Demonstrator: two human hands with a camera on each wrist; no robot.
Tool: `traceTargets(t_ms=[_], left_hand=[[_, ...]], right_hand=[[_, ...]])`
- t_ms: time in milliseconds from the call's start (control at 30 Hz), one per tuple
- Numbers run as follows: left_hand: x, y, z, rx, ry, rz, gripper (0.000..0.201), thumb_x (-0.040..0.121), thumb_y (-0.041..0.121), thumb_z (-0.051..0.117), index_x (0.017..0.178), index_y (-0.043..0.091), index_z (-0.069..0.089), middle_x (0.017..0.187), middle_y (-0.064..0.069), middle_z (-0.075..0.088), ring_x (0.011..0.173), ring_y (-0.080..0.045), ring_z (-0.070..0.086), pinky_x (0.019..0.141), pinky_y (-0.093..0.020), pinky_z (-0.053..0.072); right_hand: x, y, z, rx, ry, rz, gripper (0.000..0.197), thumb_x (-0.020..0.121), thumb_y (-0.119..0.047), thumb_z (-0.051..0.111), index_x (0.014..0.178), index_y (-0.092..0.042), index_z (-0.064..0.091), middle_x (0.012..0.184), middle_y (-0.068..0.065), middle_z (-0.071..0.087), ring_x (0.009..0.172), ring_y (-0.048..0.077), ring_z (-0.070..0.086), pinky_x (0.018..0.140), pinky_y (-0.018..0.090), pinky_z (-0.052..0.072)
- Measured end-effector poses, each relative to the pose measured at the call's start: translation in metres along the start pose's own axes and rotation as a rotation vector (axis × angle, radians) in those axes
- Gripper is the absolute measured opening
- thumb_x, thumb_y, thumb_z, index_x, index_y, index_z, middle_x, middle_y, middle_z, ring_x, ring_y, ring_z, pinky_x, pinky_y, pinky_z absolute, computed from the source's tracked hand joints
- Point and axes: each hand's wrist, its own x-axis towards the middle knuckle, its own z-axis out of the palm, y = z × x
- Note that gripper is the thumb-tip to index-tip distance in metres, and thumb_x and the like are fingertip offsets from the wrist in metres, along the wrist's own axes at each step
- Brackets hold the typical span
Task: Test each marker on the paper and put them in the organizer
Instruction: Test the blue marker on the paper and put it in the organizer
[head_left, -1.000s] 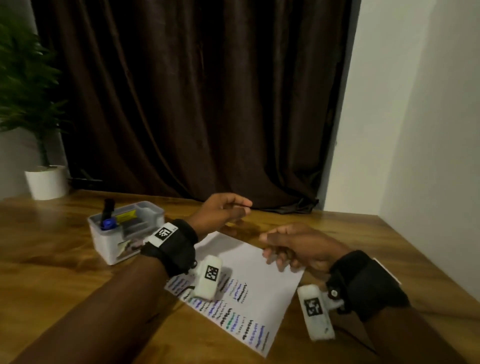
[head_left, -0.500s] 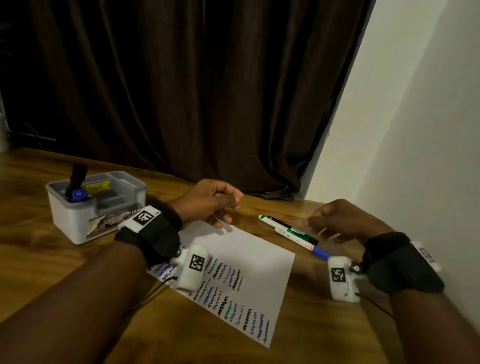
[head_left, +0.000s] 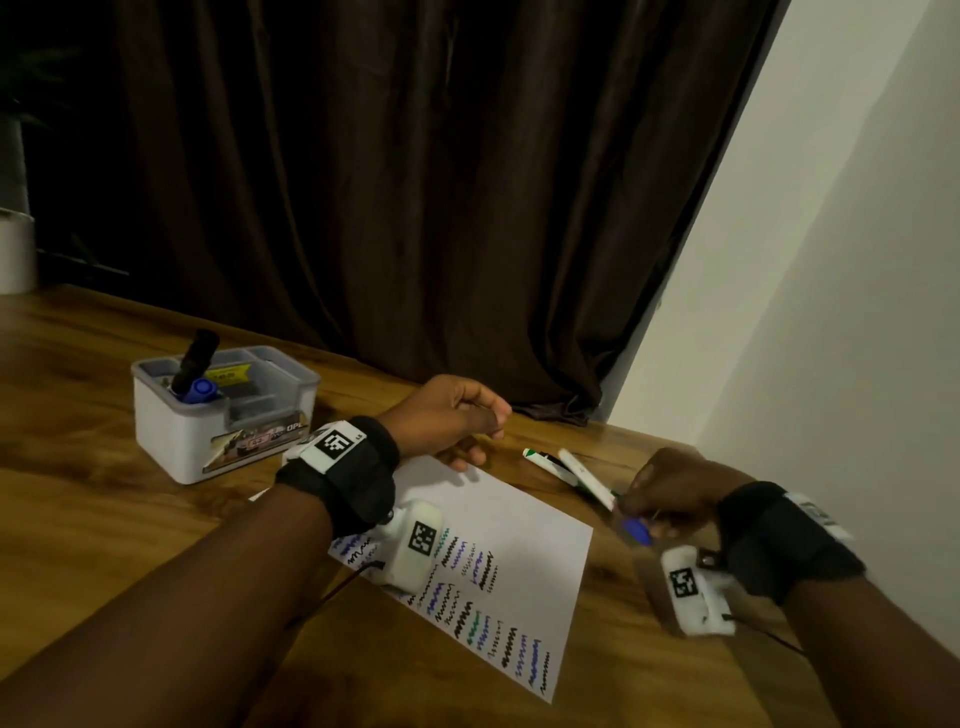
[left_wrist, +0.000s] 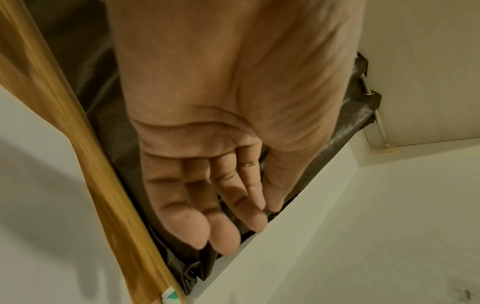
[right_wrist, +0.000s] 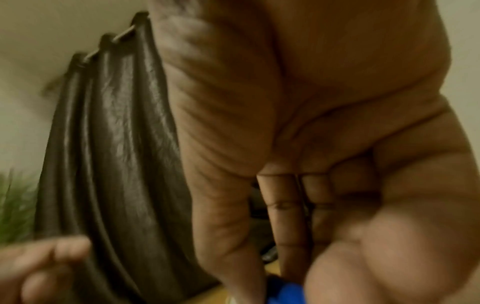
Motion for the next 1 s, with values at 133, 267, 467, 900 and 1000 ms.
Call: traceTargets(t_ms=[133, 267, 467, 900, 1000], left_hand=[[-0.002, 0.006, 0.009, -0.042, -0.041, 0.010, 0.030, 0.095, 0.021, 0.067, 0.124, 0.018, 0.059, 0.110, -0.016, 0.073, 0.076, -0.023, 0.071, 0.061, -0.035, 0.061], [-0.007, 0.014, 0.023, -0.074, -0.108, 0.029, 0.030, 0.098, 0.028, 0.062, 0.126, 0.018, 0.059, 0.115, -0.012, 0.072, 0.088, -0.032, 0.072, 0.067, -0.041, 0.062], [-0.008, 0.011, 0.023, -0.016, -0.086, 0.060, 0.029, 0.100, 0.023, 0.061, 0.126, 0.011, 0.057, 0.089, -0.004, 0.068, 0.066, -0.018, 0.063, 0.056, -0.032, 0.056], [-0.012, 0.010, 0.035, -0.075, -0.223, -0.048, 0.022, 0.107, 0.024, 0.045, 0.104, 0.006, 0.059, 0.078, -0.005, 0.060, 0.053, -0.010, 0.039, 0.041, -0.018, 0.028], [-0.012, 0.008, 0.033, -0.081, -0.241, -0.086, 0.033, 0.107, 0.026, 0.042, 0.119, 0.000, 0.057, 0.070, -0.001, 0.045, 0.051, -0.008, 0.030, 0.041, -0.018, 0.024]], right_hand=[[-0.024, -0.020, 0.002, 0.743, -0.140, -0.171, 0.016, 0.096, -0.006, 0.065, 0.107, 0.006, 0.065, 0.083, 0.026, 0.075, 0.058, 0.024, 0.075, 0.053, 0.029, 0.064], [-0.031, -0.047, 0.026, 0.993, -0.094, -0.496, 0.015, 0.092, -0.002, 0.067, 0.106, 0.003, 0.065, 0.092, 0.029, 0.075, 0.071, 0.027, 0.079, 0.060, 0.030, 0.065], [-0.013, -0.060, 0.053, 0.898, -0.046, -0.648, 0.021, 0.090, -0.017, 0.073, 0.107, -0.005, 0.072, 0.087, 0.020, 0.076, 0.069, 0.023, 0.072, 0.063, 0.031, 0.061], [-0.010, -0.044, 0.056, 0.939, -0.067, -0.751, 0.020, 0.096, -0.015, 0.066, 0.115, -0.009, 0.069, 0.085, 0.014, 0.071, 0.068, 0.019, 0.066, 0.065, 0.031, 0.055], [-0.010, -0.044, 0.059, 0.919, -0.090, -0.761, 0.018, 0.100, -0.015, 0.062, 0.115, -0.009, 0.069, 0.082, 0.014, 0.070, 0.066, 0.019, 0.063, 0.063, 0.029, 0.054]])
